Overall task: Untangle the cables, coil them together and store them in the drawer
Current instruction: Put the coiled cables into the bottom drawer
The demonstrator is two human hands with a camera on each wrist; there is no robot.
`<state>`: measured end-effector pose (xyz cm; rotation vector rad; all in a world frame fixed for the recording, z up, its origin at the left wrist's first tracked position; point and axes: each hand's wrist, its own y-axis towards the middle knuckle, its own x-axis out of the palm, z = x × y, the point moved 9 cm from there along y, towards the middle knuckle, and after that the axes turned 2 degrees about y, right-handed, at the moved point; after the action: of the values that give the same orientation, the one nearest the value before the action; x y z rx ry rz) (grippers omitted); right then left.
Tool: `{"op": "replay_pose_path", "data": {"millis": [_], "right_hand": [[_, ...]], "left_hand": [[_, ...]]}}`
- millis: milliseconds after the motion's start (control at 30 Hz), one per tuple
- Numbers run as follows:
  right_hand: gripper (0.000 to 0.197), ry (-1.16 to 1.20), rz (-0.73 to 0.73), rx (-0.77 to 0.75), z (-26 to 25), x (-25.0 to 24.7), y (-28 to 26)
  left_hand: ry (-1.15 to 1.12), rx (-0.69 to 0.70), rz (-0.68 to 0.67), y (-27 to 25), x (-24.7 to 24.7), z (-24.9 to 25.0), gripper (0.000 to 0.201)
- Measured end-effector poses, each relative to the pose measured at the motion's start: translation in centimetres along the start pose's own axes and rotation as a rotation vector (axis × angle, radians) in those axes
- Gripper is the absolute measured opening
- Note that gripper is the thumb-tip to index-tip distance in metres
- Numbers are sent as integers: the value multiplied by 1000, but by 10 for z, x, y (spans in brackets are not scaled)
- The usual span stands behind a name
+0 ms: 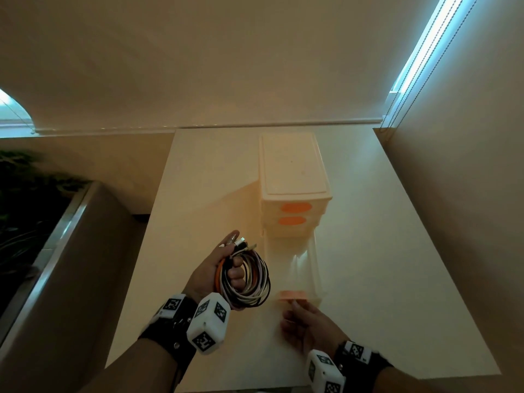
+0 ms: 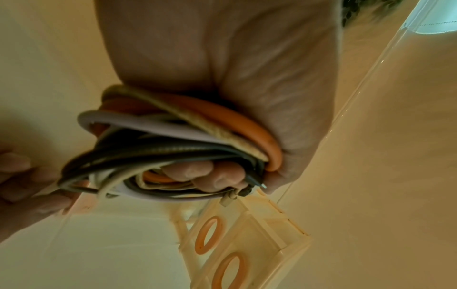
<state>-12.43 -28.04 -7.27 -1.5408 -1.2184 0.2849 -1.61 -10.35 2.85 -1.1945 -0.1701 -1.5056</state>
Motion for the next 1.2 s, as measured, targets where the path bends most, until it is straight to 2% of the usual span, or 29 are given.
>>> {"op": "replay_pose_path", "data": {"millis": [133, 200, 267, 333, 367, 433, 467, 533, 633, 700, 767, 833, 933, 1000, 1133, 1200], "right_hand": [[14, -106, -33, 103, 5, -10, -3], [4, -214, 27, 170, 2, -26, -8], [17, -344, 136, 196, -14, -54, -11], [34, -516, 259, 121, -46, -78, -18], [38, -571, 302, 60, -65, -85, -22], [34, -545, 350, -120, -102, -89, -30], [27, -529, 350, -233, -120, -85, -35], [13, -552, 316, -435, -150, -64, -44], [11, -631, 247, -614, -179, -26, -53], [13, -637, 184, -639, -186, -6, -54], [16, -661, 116, -647, -187, 11, -52], [21, -749, 63, -674, -186, 27, -50], [32, -947, -39, -721, -175, 47, -46], [41, -1074, -78, -763, -168, 51, -44], [65, -1165, -169, -811, -162, 47, -42], [75, -1226, -206, -840, -162, 46, -39]], "left_hand": [[-4, -7, -11, 2, 2, 0, 117], [13, -12, -19, 4, 2, 0, 116], [10, -18, -26, 7, 1, 0, 114], [4, -25, -31, 11, 1, -3, 104], [-3, -19, -20, 14, 1, -4, 90], [-17, -8, 11, 21, 1, -9, 62], [-15, -15, 27, 25, 4, -13, 56], [-4, -31, 50, 37, 14, -23, 52], [26, -70, 50, 57, 33, -41, 39], [57, -83, 50, 69, 43, -52, 31], [92, -106, 48, 80, 48, -68, 35], [102, -125, 128, 86, 42, -78, 44], [75, -90, 172, 89, 42, -80, 36], [46, -67, 155, 86, 49, -80, 33], [49, -74, 185, 93, 37, -89, 53], [58, -80, 206, 97, 33, -92, 51]]}}
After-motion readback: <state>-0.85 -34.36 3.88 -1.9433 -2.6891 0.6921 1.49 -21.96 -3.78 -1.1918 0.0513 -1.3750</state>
